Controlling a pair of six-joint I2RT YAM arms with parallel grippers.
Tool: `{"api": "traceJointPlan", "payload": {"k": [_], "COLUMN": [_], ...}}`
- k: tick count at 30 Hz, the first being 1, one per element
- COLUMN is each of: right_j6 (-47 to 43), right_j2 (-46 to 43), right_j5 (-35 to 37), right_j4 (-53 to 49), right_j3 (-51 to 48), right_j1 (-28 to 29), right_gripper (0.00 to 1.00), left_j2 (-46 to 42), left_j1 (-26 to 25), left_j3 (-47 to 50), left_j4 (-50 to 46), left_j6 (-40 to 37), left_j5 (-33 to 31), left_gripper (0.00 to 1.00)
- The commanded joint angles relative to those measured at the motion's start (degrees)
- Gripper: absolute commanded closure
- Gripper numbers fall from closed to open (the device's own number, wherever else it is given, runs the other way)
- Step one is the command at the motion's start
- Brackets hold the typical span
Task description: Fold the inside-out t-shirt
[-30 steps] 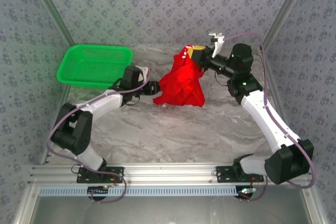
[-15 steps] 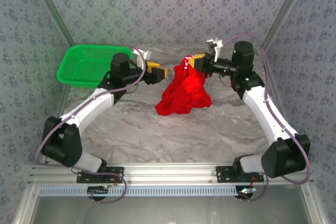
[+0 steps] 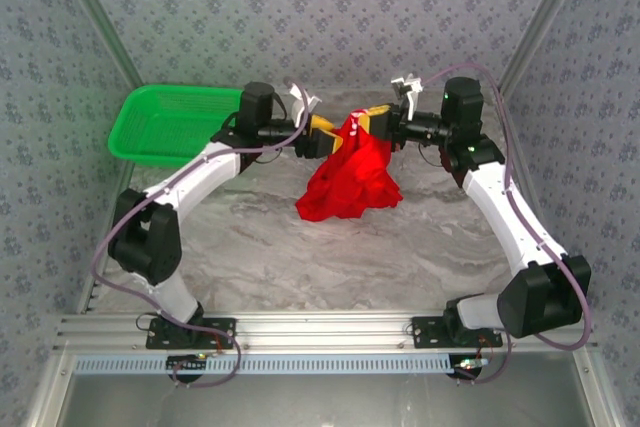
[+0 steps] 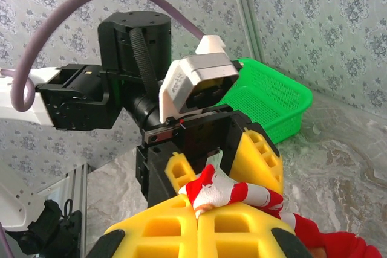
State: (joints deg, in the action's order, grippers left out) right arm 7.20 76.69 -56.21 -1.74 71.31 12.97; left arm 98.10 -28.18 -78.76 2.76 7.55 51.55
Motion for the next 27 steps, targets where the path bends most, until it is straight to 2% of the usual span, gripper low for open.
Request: {"api": "traceJointPlan", "payload": {"k": [1,4,6,11,15,20,23,27], "right_j6": [-2.3,-2.7,-3.5,-4.6,-4.5,-2.8,-0.8,2.1], "right_j2": [-0.5,-0.6,-0.7,-0.9,-1.5,-2.2,-2.5,-2.6], "right_j5": [-0.3,1.1,2.8,9.2,15.2,17.2,20.2,25.6], "right_j4": [-0.7,-1.4,-2.8,-6.2,-7.6,-4.3,-2.3,-1.2], "right_j3": [2.8,2.9,3.3,4.1,3.9,2.2,1.2,0.3], "right_j1": [-0.4,-0.4,-0.4,-0.4,-0.2,0.5,1.8,3.7], "right_gripper": [1.0,1.0,1.0,1.0,1.0,1.0,1.0,1.0], "left_j2": [1.0,0.6,-0.6,-5.7,-12.4,-19.4,-21.8,-21.6], "left_j1": [0.1,0.1,0.2,0.3,0.3,0.0,-0.5,-0.6], "left_j3": [-2.1,-2.0,-1.9,-0.9,0.5,2.5,2.7,0.9], "left_j4": [-1.1,-0.1,-0.1,0.5,0.7,3.3,4.5,4.3], "left_j6": [-0.8,0.2,0.4,1.1,0.7,2.4,3.6,7.4], "left_j5": [3.3,3.6,3.1,-0.3,-5.8,-14.6,-19.7,-23.2], "left_gripper": [0.44,0.62,0.78,1.0,1.0,1.0,1.0,1.0]}}
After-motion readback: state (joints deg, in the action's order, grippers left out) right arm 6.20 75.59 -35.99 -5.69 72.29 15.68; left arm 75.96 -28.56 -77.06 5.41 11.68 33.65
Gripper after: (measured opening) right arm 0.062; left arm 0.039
